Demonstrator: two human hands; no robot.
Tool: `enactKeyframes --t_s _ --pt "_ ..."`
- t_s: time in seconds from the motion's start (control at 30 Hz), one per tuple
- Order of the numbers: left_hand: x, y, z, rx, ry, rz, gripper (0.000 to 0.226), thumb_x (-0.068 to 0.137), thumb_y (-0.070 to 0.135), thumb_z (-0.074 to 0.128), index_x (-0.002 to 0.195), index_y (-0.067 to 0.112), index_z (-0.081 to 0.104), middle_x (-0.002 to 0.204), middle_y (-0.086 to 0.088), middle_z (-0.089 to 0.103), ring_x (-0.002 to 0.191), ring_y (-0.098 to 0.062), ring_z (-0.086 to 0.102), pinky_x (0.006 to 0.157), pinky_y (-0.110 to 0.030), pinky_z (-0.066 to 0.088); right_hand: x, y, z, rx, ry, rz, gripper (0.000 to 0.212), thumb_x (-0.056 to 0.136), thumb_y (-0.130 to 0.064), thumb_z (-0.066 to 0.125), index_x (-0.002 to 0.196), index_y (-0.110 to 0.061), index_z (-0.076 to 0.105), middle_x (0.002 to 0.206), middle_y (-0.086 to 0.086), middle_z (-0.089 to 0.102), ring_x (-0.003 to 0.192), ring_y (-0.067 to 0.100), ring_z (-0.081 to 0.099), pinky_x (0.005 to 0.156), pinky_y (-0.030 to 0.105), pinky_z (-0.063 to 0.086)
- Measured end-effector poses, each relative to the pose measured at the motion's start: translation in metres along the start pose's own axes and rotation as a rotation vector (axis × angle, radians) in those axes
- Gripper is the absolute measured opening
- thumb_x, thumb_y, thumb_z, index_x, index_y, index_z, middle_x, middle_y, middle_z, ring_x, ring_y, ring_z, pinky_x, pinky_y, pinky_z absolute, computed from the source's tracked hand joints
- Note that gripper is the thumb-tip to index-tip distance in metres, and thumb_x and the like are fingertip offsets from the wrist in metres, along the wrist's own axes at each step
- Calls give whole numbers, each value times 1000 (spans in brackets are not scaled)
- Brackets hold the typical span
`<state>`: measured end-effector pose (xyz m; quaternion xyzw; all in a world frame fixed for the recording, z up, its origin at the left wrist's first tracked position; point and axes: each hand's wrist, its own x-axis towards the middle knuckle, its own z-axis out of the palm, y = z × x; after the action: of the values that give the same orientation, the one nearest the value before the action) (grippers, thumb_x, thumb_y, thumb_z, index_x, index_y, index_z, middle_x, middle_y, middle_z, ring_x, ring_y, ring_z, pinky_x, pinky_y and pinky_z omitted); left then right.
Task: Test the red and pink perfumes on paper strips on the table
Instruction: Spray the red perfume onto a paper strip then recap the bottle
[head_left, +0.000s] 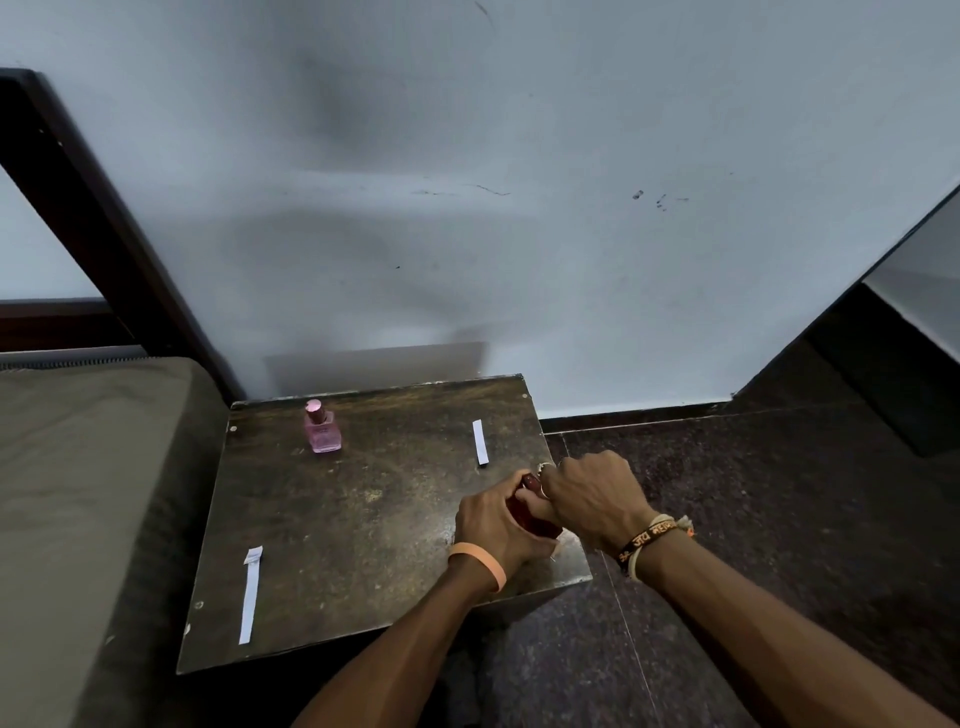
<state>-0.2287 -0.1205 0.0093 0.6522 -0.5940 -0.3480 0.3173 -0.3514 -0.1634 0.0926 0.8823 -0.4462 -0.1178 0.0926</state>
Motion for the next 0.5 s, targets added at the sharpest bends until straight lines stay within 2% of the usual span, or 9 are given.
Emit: enactKeyframes --t_s 0.07,0.17,0.27,0.33,0.4,0.5 --pt "1 -2 1 13 2 -8 67 48 52 81 110 34 59 96 11 72 89 -6 65 81 -14 47 -1 -10 4 36 13 126 54 100 -57 25 92 -17 60 82 2 67 64 24 58 50 28 30" --pt "1 -5 2 1 11 0 67 48 52 79 110 35 59 96 12 72 89 -6 66 85 -22 52 -2 -17 2 121 -20 226 48 101 -55 27 90 -19 57 77 1 60 66 23 57 56 30 36" --pt "1 -6 4 4 1 13 74 51 52 80 119 35 57 103 9 72 96 -10 66 91 -23 51 -2 -7 1 47 -2 -10 49 102 -55 23 94 -18 54 62 -4 39 50 17 40 48 29 30" --pt "2 -4 3 -4 7 16 72 53 53 80 119 35 57 104 8 72 97 -11 65 92 -24 49 2 -1 2 -26 28 -122 51 103 -52 20 96 -17 56 64 -3 45 46 16 35 44 29 21" --pt "2 -4 3 -2 9 14 76 52 52 81 122 34 56 106 7 71 98 -11 65 92 -25 50 4 -2 6 -38 57 -108 50 104 -49 20 96 -17 58 73 -1 58 52 19 44 44 29 17" --pt "0 -5 3 -51 16 0 79 49 49 81 123 36 55 106 8 72 99 -7 66 91 -27 52 1 -17 6 66 58 81 44 104 -45 24 97 -17 58 86 1 66 70 24 63 51 29 29"
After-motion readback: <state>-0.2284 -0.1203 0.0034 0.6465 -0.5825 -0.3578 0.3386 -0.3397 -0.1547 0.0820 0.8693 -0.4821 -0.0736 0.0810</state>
